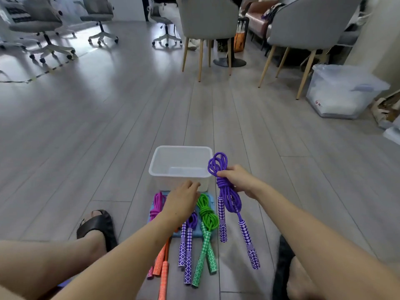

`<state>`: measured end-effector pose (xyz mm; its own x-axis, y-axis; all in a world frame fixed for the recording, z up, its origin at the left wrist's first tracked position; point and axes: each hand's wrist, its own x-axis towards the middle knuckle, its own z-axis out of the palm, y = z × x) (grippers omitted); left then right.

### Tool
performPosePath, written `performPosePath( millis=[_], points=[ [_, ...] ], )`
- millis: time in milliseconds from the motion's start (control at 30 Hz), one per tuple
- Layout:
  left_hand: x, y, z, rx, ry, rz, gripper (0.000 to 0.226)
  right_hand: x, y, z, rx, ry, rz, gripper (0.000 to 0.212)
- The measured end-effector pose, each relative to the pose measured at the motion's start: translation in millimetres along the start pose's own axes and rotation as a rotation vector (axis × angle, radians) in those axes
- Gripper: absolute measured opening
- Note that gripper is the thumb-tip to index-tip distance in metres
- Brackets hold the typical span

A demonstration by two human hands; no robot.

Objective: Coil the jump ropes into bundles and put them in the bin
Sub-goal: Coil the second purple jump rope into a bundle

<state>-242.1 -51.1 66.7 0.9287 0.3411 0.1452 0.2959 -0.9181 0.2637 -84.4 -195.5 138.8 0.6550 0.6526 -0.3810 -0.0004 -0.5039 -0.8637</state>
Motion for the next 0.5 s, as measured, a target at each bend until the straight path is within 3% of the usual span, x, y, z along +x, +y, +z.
performPosePath(
  millis=[233, 367, 500],
  points=[
    [-1.2, -45.7, 64.6, 0.146, -0.152, -0.087, 0.031, 65.7, 84.1, 37.4, -0.127, 0.001, 0.198, 0.019],
    [-0.3, -58.0, 91.4, 0.138, -0.241, -0.167, 0.033, 86.1, 120.3, 56.7, -0.294, 0.021, 0.231, 0.022],
    [-0.2, -58.0, 108.7, 0.108, -0.297, -0.193, 0.035, 102.3, 141.8, 75.0, -0.279, 0.034, 0.231, 0.024]
  ],
)
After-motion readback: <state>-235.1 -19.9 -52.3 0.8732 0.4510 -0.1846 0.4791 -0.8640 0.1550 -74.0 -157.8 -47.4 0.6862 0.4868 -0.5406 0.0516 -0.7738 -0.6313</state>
